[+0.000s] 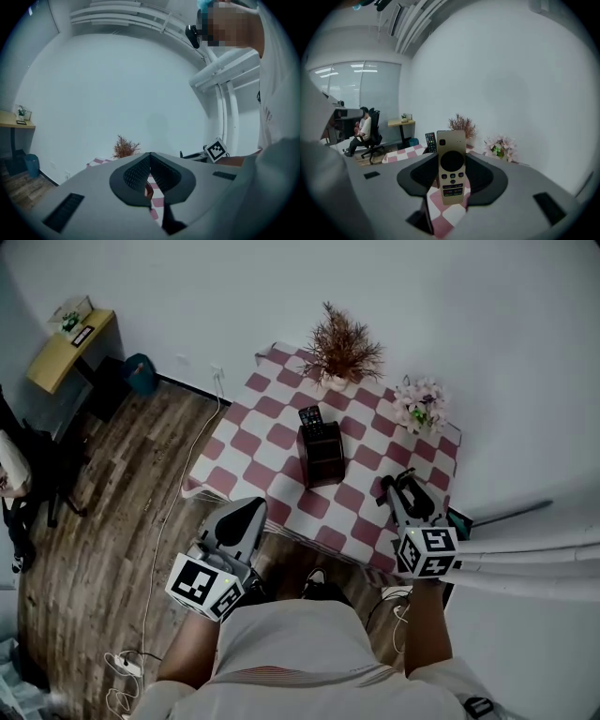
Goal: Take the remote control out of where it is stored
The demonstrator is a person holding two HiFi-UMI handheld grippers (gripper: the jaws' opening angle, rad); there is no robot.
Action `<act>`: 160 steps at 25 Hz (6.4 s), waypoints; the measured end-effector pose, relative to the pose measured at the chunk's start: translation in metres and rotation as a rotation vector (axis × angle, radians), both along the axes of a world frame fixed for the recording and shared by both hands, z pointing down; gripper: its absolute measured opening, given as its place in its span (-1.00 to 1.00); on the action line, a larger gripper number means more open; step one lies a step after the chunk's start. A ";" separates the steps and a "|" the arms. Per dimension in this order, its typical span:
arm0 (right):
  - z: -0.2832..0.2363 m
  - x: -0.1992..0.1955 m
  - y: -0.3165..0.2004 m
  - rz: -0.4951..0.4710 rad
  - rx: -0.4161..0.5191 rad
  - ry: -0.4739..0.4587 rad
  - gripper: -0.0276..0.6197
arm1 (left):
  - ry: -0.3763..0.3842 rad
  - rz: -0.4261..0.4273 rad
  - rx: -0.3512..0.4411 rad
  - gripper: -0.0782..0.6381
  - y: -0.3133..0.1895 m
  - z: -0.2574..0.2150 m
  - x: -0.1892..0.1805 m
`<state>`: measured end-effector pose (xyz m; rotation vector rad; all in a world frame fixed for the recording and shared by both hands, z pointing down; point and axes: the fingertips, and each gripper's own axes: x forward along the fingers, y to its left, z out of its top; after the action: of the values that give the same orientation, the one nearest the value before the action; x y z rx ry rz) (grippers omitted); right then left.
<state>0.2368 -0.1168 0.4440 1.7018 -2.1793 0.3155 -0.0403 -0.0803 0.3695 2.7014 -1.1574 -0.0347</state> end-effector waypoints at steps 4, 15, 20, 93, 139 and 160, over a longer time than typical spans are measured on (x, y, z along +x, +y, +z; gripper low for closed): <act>0.033 0.017 0.007 -0.050 -0.166 0.102 -0.34 | 0.002 -0.002 -0.009 -0.76 0.001 0.003 0.004; 0.138 0.035 0.021 -0.211 -0.581 0.431 -0.34 | -0.014 -0.035 -0.044 -0.76 0.004 0.015 0.004; 0.165 0.029 0.017 -0.279 -0.620 0.454 -0.34 | -0.021 -0.047 -0.071 -0.76 0.007 0.020 0.001; -0.084 -0.086 0.034 -0.132 0.336 -0.033 -0.86 | -0.027 -0.027 0.081 -0.76 0.020 -0.028 -0.030; 0.103 -0.158 -0.189 0.043 -0.094 0.229 -0.19 | -0.052 -0.263 -0.106 -0.76 0.009 0.039 -0.131; -0.044 -0.134 -0.139 -0.013 0.173 -0.027 -0.24 | -0.050 -0.153 -0.068 -0.76 0.001 0.026 -0.074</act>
<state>0.1028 -0.2557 0.3996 1.7817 -2.2948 0.1518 -0.1144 -0.0791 0.3956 2.5631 -1.3525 0.0484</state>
